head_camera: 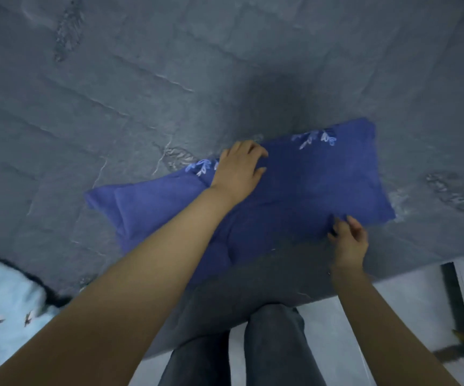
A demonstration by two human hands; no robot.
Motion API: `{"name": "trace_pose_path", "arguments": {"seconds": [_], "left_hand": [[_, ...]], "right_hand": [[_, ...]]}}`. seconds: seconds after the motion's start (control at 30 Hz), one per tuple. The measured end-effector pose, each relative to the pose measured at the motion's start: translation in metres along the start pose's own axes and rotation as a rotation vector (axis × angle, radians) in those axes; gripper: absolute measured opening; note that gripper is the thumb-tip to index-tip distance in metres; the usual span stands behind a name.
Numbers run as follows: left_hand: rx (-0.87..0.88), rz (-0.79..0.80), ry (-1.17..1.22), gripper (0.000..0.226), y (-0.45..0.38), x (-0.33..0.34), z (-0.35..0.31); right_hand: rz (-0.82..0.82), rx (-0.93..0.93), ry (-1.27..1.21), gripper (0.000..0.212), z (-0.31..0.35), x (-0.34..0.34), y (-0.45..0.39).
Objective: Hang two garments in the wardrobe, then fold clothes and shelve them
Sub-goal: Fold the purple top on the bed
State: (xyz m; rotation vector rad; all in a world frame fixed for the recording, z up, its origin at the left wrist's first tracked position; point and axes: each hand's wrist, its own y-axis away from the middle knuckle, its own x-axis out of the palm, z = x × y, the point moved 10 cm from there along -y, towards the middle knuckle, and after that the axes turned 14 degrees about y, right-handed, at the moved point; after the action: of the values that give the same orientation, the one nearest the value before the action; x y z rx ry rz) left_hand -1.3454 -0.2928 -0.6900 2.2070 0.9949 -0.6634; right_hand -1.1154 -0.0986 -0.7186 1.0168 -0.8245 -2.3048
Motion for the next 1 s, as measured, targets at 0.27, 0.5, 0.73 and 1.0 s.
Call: {"name": "trace_pose_path", "arguments": {"seconds": [0.27,0.5,0.73,1.0], "left_hand": [[-0.108,0.191,0.205,0.055,-0.111,0.080,-0.067],[-0.228,0.388,0.434,0.035,-0.156,0.123,-0.101],[-0.108,0.434,0.569,0.022,-0.124,0.074,-0.125],[-0.035,0.422,0.576,0.018,-0.002,-0.068,-0.059]], "right_hand": [[-0.060,0.185,-0.216,0.041,-0.024,-0.051,-0.052],[0.088,0.112,-0.282,0.039,-0.002,-0.043,-0.077],[0.047,-0.272,-0.209,0.014,0.052,-0.055,-0.030],[0.146,-0.871,0.302,0.013,0.069,0.012,0.144]]}}
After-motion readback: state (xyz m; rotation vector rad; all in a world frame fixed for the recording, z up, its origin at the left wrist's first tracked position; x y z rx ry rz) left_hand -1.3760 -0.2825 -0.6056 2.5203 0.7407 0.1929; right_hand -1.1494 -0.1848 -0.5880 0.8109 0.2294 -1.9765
